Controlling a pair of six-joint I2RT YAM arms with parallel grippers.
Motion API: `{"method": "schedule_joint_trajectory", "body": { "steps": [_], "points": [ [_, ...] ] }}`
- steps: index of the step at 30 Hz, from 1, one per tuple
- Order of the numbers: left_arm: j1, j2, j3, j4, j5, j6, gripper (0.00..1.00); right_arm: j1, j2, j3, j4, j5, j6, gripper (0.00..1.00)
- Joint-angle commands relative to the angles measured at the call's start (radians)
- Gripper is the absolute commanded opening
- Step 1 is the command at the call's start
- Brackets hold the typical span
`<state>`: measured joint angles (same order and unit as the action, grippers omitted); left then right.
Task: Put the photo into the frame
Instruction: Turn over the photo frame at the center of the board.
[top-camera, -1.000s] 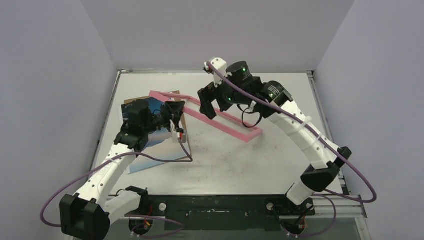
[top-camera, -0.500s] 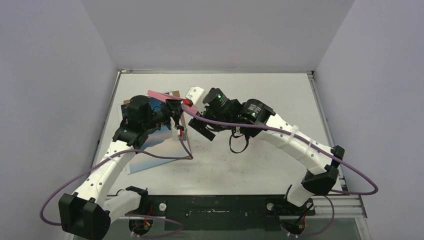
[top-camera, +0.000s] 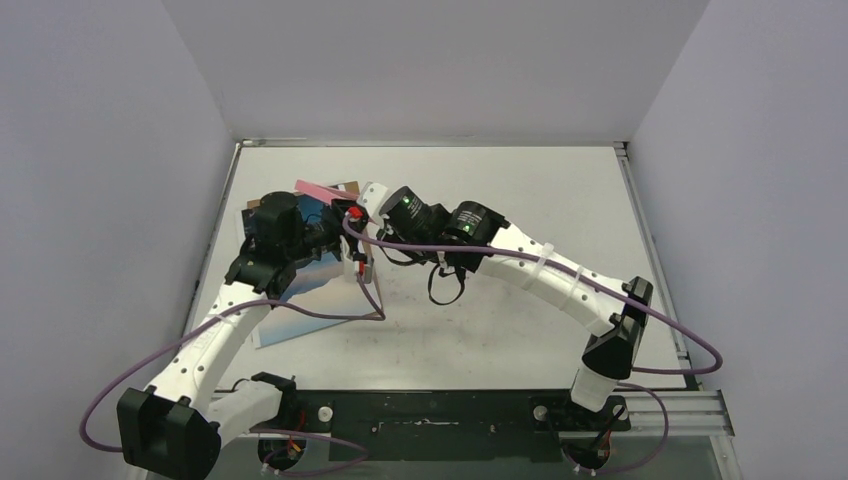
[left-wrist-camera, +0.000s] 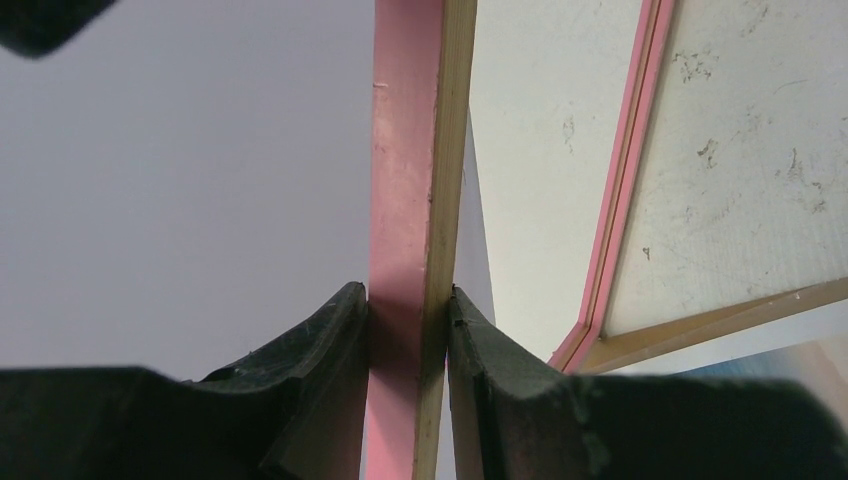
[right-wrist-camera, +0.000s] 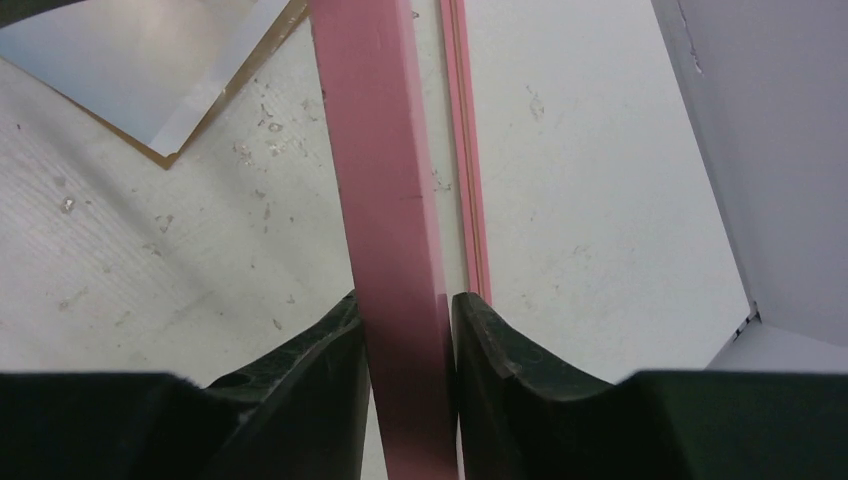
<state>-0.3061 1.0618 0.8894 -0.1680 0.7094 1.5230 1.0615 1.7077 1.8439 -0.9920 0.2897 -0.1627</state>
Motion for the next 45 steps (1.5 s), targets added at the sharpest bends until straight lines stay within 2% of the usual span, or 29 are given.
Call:
{"method": "schedule_joint_trajectory", "body": {
  "steps": [1, 3, 5, 6, 7, 8, 11, 17, 21, 25, 31, 39, 45],
  "points": [
    [-0.001, -0.035, 0.010, 0.105, 0.041, -0.011, 0.12, -0.018, -0.014, 0.005, 0.065, 0.091, 0.027, 0.26],
    [-0.001, -0.032, 0.003, 0.144, 0.041, -0.027, 0.17, -0.040, -0.025, 0.015, 0.086, 0.076, 0.045, 0.19],
    [-0.001, -0.031, -0.008, 0.213, 0.037, -0.055, 0.33, -0.075, -0.037, 0.031, 0.103, 0.044, 0.069, 0.14],
    [0.001, -0.030, -0.010, 0.230, 0.034, -0.066, 0.41, -0.096, -0.041, 0.044, 0.109, 0.021, 0.085, 0.12],
    [0.000, -0.031, -0.012, 0.242, 0.029, -0.078, 0.61, -0.124, -0.046, 0.057, 0.116, -0.002, 0.102, 0.09],
    [0.001, -0.030, -0.013, 0.255, 0.022, -0.094, 0.75, -0.154, -0.051, 0.066, 0.124, -0.034, 0.121, 0.07],
    [0.004, -0.039, -0.009, 0.276, -0.014, -0.168, 0.96, -0.227, -0.069, 0.079, 0.162, -0.109, 0.176, 0.05],
    [0.033, -0.052, 0.035, 0.238, -0.092, -0.396, 0.96, -0.384, -0.013, 0.144, 0.175, -0.269, 0.346, 0.05],
    [0.046, -0.035, 0.118, 0.011, -0.184, -0.571, 0.96, -0.496, 0.024, 0.154, 0.205, -0.480, 0.481, 0.05],
    [0.073, 0.002, 0.191, -0.148, -0.258, -0.783, 0.96, -0.522, 0.018, 0.125, 0.285, -0.585, 0.586, 0.05],
    [0.138, 0.034, 0.248, -0.274, -0.291, -1.042, 0.96, -0.528, -0.040, -0.003, 0.368, -0.591, 0.704, 0.05],
    [0.162, 0.083, 0.263, -0.363, -0.343, -1.194, 0.96, -0.603, -0.233, -0.375, 0.456, -0.487, 0.749, 0.05],
    [0.160, 0.086, 0.200, -0.303, -0.348, -1.248, 0.96, -0.643, -0.338, -0.554, 0.471, -0.433, 0.678, 0.07]
  ]
}}
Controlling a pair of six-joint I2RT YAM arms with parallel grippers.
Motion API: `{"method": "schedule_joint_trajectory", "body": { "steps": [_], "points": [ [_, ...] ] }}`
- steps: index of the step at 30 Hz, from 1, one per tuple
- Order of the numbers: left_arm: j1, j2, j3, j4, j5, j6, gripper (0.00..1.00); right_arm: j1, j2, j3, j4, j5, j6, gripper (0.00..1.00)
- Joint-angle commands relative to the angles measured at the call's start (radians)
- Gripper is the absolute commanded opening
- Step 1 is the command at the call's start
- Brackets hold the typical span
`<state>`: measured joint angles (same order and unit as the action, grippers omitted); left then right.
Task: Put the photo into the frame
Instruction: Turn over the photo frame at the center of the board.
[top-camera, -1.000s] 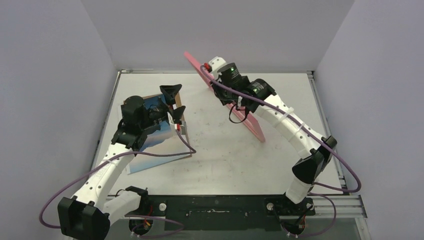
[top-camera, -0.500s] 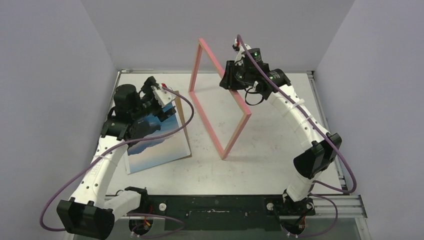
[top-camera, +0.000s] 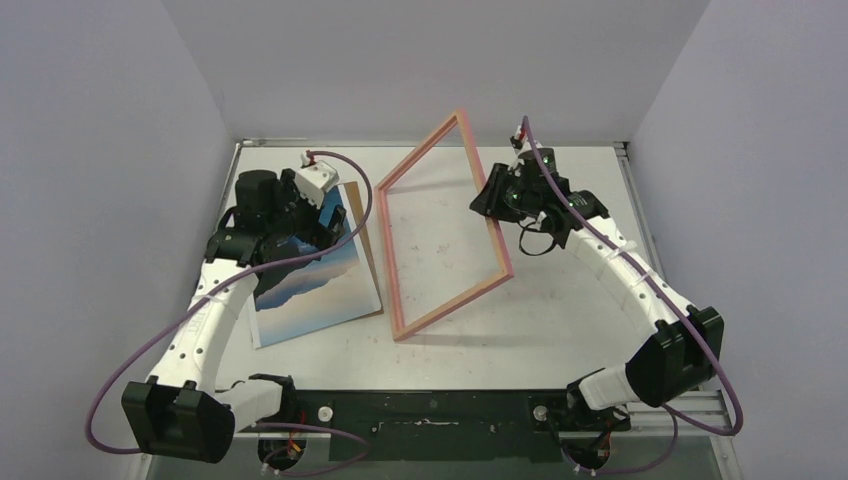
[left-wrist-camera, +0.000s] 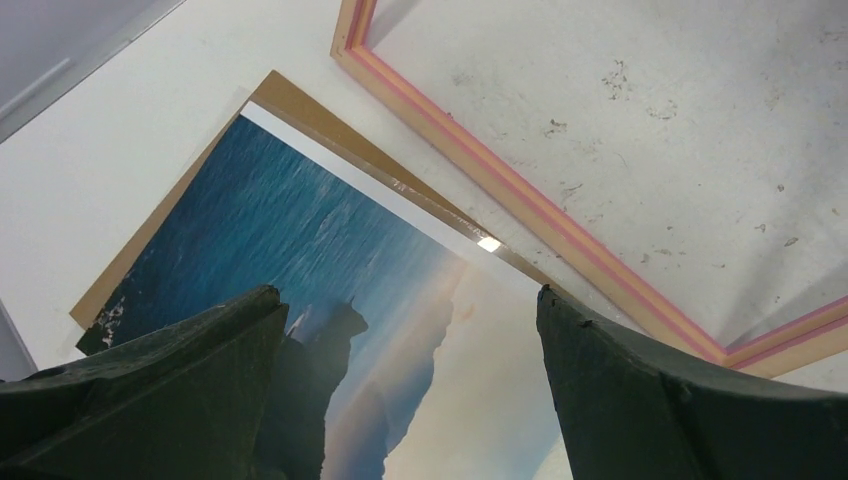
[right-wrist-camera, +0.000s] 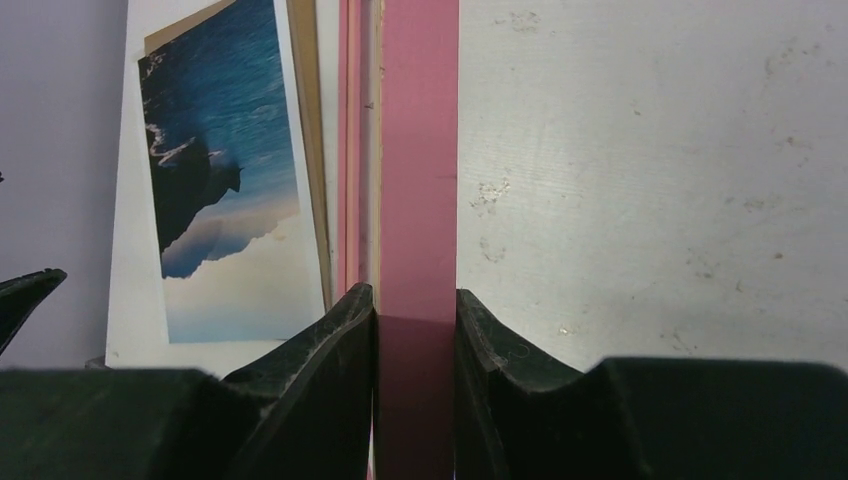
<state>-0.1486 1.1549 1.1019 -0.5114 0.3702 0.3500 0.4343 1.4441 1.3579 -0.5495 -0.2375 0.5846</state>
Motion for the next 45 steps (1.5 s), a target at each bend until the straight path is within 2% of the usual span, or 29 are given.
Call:
{"method": "schedule_joint_trajectory", "body": {
  "steps": [1, 10, 20, 26, 28, 33, 38, 45],
  "points": [
    [0.003, -0.004, -0.021, 0.050, -0.009, -0.085, 0.96, -0.019, -0.082, -0.085, 0.022, 0.112, -0.086, 0.08],
    [0.006, 0.072, -0.063, 0.093, -0.045, -0.127, 0.97, -0.043, -0.102, -0.254, 0.086, 0.163, -0.182, 0.12],
    [-0.021, 0.152, -0.095, 0.168, -0.037, -0.201, 1.00, -0.058, -0.042, -0.381, 0.113, 0.323, -0.189, 0.11],
    [-0.037, 0.178, -0.124, 0.186, -0.036, -0.195, 1.00, -0.060, -0.004, -0.413, 0.125, 0.391, -0.220, 0.11],
    [-0.040, 0.185, -0.129, 0.187, -0.032, -0.195, 0.95, -0.060, 0.010, -0.412, 0.125, 0.408, -0.239, 0.11],
    [-0.049, 0.200, -0.136, 0.196, -0.031, -0.206, 0.93, -0.064, 0.060, -0.379, 0.110, 0.447, -0.282, 0.13],
    [-0.052, 0.216, -0.118, 0.177, -0.037, -0.222, 0.93, -0.070, 0.118, -0.372, 0.110, 0.474, -0.297, 0.17],
    [-0.051, 0.213, -0.125, 0.171, -0.026, -0.239, 0.93, -0.071, 0.160, -0.371, 0.127, 0.466, -0.299, 0.33]
  ]
}}
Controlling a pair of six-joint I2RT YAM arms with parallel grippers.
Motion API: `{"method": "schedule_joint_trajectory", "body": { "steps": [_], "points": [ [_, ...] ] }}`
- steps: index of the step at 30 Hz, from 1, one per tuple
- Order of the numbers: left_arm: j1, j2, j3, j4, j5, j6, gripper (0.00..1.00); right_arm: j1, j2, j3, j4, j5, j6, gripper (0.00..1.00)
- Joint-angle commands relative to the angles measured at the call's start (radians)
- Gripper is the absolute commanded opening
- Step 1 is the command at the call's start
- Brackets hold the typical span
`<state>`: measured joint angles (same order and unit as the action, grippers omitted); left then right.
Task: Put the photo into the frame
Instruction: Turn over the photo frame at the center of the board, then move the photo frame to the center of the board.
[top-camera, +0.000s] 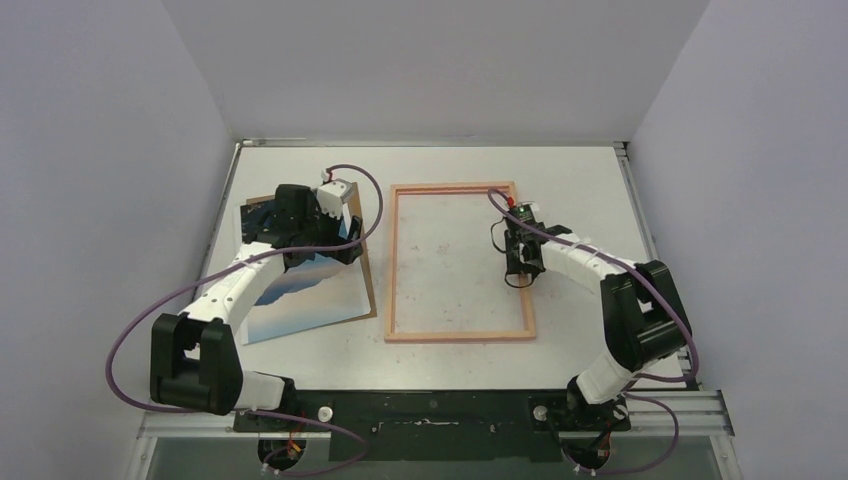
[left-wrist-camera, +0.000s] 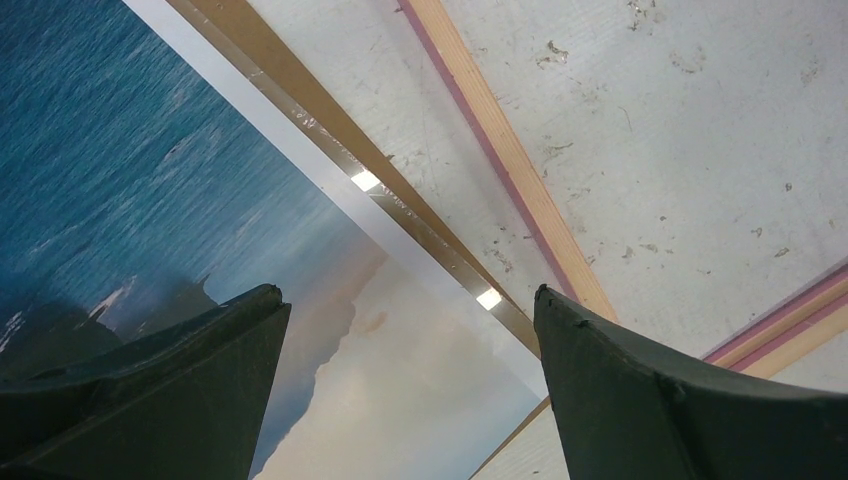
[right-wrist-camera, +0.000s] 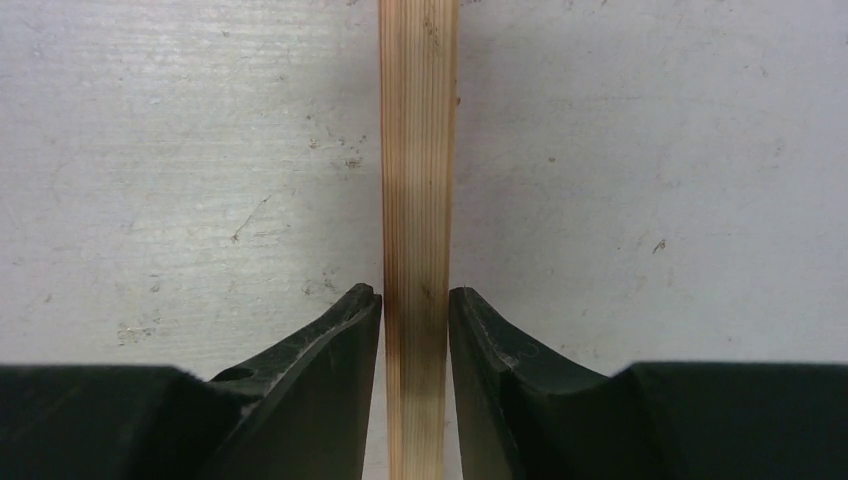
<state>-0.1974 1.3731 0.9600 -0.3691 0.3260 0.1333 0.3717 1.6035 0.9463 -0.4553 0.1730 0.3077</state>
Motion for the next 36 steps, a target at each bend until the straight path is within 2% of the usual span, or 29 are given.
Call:
{"method": "schedule_joint_trajectory", "body": {
  "steps": [1, 7, 13, 15, 17, 21, 25, 29, 32, 36],
  "points": [
    [0.000, -0.007, 0.016, 0.029, 0.019, -0.026, 0.93, -0.007, 0.005, 0.044, 0.034, 0.051, -0.022, 0.36],
    [0.024, -0.014, 0.044, -0.006, 0.049, -0.054, 0.93, -0.011, 0.030, 0.074, 0.021, 0.064, -0.024, 0.50],
    [0.147, 0.007, 0.123, -0.120, 0.114, -0.086, 0.94, 0.012, -0.047, 0.157, -0.002, 0.038, 0.036, 0.67],
    [0.190, 0.021, 0.162, -0.174, 0.102, -0.050, 0.95, 0.070, -0.067, 0.198, 0.017, -0.014, 0.069, 0.72],
    [0.277, 0.043, 0.196, -0.232, 0.089, -0.011, 0.95, 0.162, -0.050, 0.267, 0.022, -0.024, 0.090, 0.75],
    [0.423, 0.104, 0.279, -0.360, 0.056, 0.085, 0.94, 0.334, 0.070, 0.448, 0.037, -0.060, 0.129, 0.79],
    [0.561, 0.152, 0.335, -0.417, 0.015, 0.182, 0.93, 0.446, 0.228, 0.595, 0.107, -0.129, 0.165, 0.81],
    [0.662, 0.199, 0.358, -0.427, -0.019, 0.245, 0.91, 0.510, 0.415, 0.764, 0.132, -0.204, 0.196, 0.81],
    [0.690, 0.228, 0.358, -0.413, -0.063, 0.283, 0.91, 0.538, 0.548, 0.867, 0.126, -0.217, 0.206, 0.82],
    [0.714, 0.248, 0.328, -0.374, -0.089, 0.329, 0.90, 0.543, 0.630, 0.900, 0.153, -0.244, 0.241, 0.82]
  ]
}}
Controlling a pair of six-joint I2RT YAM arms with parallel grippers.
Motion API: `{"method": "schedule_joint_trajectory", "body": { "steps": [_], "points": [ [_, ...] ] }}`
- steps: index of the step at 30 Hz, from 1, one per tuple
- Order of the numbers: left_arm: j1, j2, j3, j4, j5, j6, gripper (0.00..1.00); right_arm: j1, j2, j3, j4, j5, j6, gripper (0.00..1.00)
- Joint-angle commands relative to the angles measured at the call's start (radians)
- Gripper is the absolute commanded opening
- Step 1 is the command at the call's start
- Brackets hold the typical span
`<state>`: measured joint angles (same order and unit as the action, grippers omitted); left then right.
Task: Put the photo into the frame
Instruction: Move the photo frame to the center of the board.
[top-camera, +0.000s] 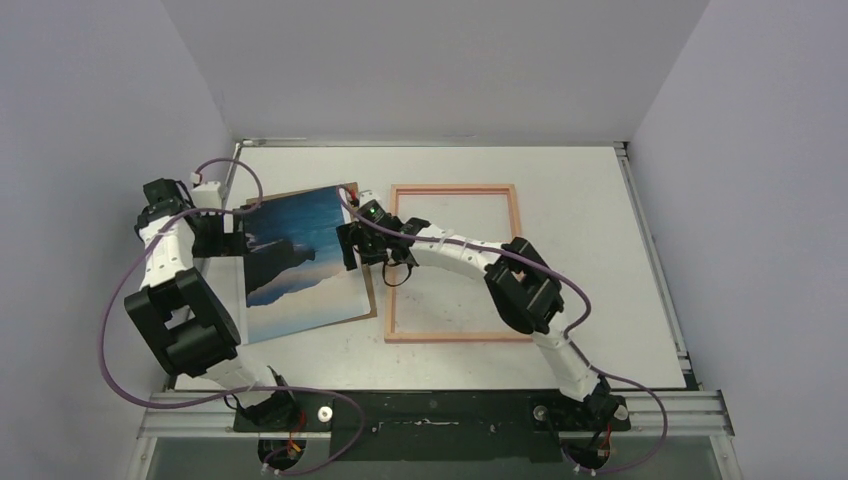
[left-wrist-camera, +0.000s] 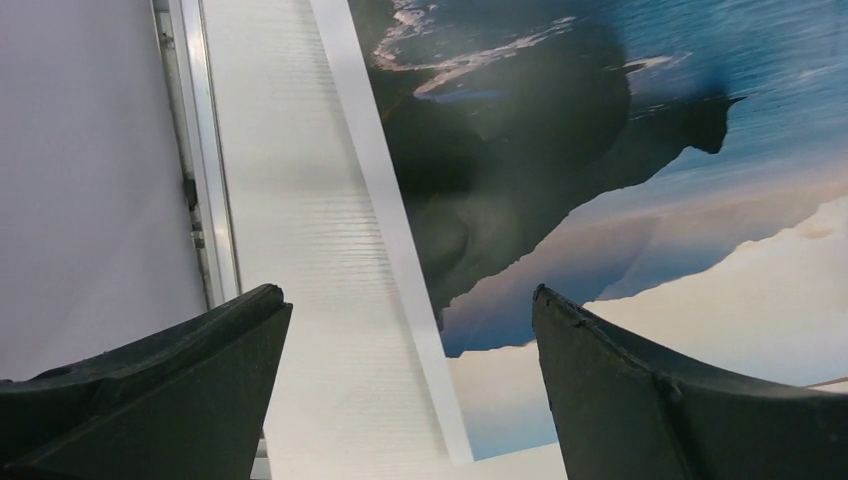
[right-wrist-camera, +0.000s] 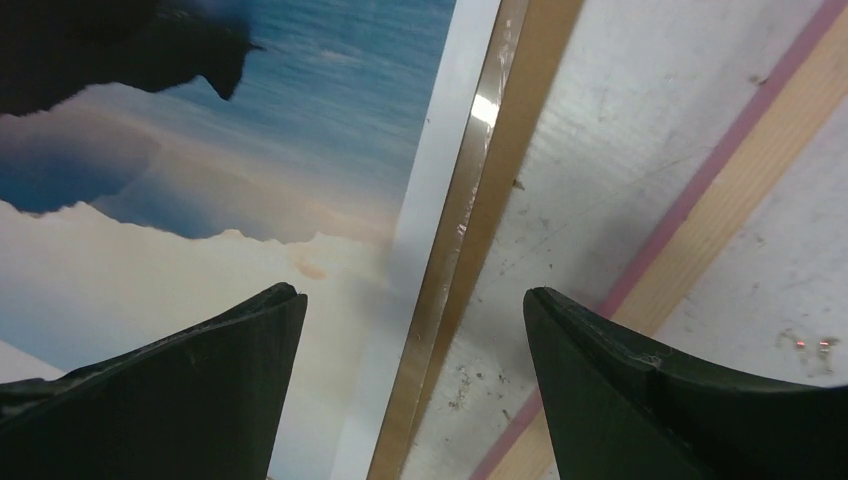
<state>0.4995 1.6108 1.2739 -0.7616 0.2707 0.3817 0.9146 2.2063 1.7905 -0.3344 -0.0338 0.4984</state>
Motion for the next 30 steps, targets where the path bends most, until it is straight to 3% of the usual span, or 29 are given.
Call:
{"method": "schedule_joint_trajectory", "body": {
  "steps": [1, 8, 17, 30],
  "points": [
    [0.019, 0.012, 0.004, 0.028, -0.039, 0.095, 0.90, 0.000, 0.036, 0.053, 0.036, -0.037, 0.055, 0.82],
    [0.030, 0.039, -0.074, 0.131, -0.123, 0.181, 0.91, -0.014, 0.033, -0.008, 0.048, -0.029, 0.073, 0.83],
    [0.030, 0.106, -0.124, 0.222, -0.148, 0.140, 0.88, -0.072, -0.041, -0.154, 0.056, -0.034, 0.081, 0.83],
    [0.075, 0.098, -0.106, 0.269, -0.204, 0.213, 0.72, -0.043, 0.006, -0.060, 0.042, -0.090, 0.118, 0.83]
  ]
}}
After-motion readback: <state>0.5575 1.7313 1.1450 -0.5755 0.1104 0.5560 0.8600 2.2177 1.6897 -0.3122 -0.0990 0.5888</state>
